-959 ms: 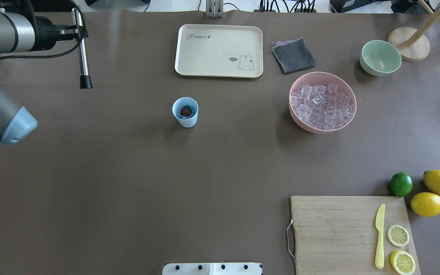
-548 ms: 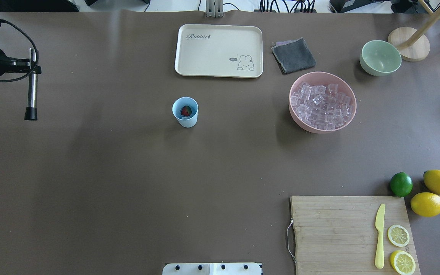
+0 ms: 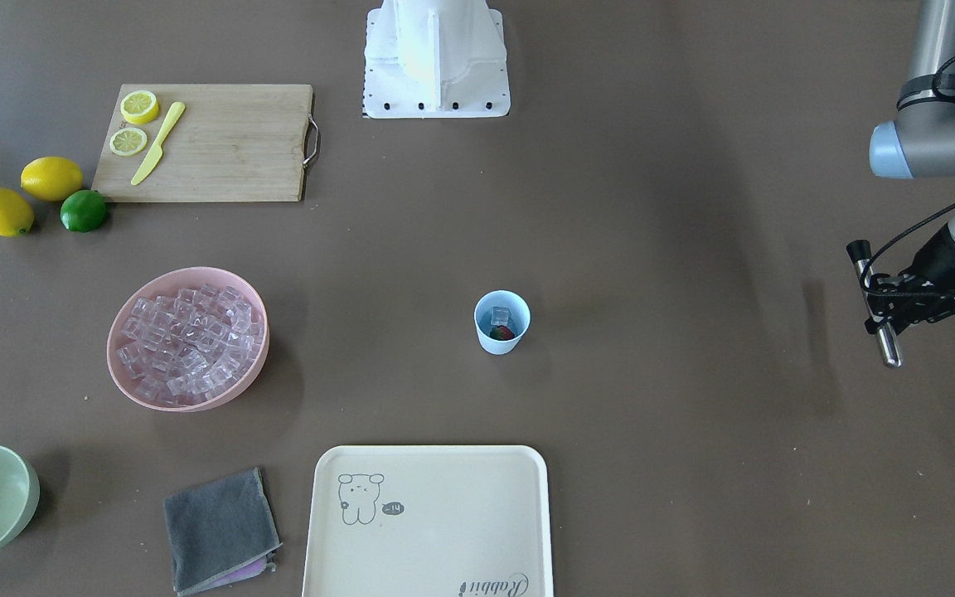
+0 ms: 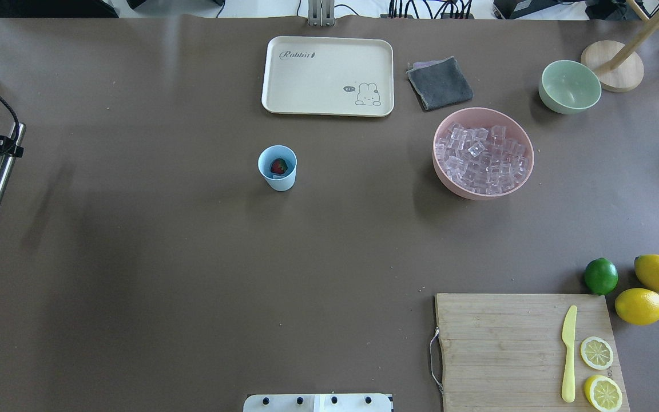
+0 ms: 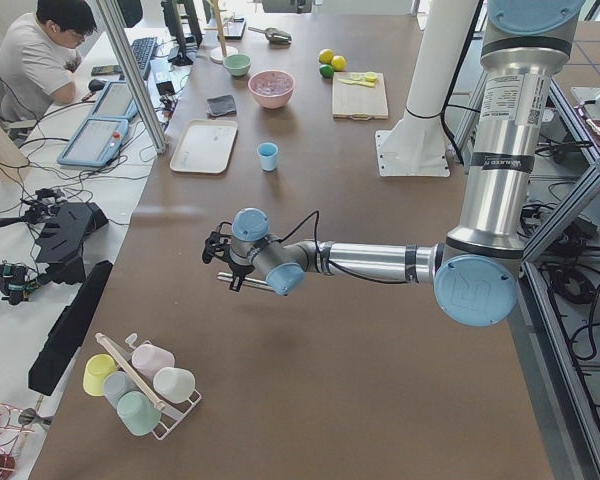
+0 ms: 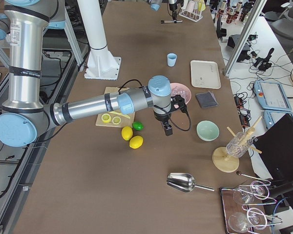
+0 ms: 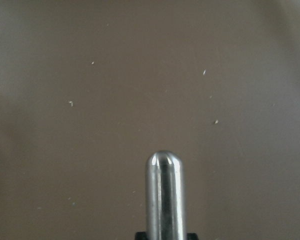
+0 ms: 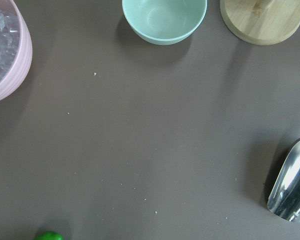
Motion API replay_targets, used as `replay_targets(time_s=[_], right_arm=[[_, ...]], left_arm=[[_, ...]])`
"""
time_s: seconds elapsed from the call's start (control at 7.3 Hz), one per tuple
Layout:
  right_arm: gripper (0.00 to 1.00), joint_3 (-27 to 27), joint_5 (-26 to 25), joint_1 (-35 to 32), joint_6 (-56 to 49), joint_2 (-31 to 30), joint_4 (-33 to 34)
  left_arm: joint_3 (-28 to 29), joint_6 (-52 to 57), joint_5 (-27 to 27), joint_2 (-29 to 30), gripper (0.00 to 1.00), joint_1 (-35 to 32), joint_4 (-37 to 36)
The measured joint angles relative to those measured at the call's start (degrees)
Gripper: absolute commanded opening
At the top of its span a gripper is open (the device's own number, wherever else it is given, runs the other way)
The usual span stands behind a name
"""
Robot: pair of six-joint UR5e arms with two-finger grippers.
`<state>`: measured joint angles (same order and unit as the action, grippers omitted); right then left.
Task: Mash ice and strawberries in cup
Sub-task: 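Lay the muddler on the table and open the left gripper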
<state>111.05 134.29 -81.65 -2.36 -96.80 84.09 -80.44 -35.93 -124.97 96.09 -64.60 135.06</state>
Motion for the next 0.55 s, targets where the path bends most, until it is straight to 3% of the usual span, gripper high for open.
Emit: replay_targets(time_s=[0.27,0.55], right_arm=[[0.99,0.2,-0.1,0.0,-0.1,-0.1,-0.1],[0.99,0.1,-0.4,0.0,-0.1,-0.1,0.0]], left_arm=[[0.9,-2.0,-1.3,1.0,0.98,0.2,-0.1],[0.7,-2.0,-4.4,5.5,0.98,-2.6,-5.7]])
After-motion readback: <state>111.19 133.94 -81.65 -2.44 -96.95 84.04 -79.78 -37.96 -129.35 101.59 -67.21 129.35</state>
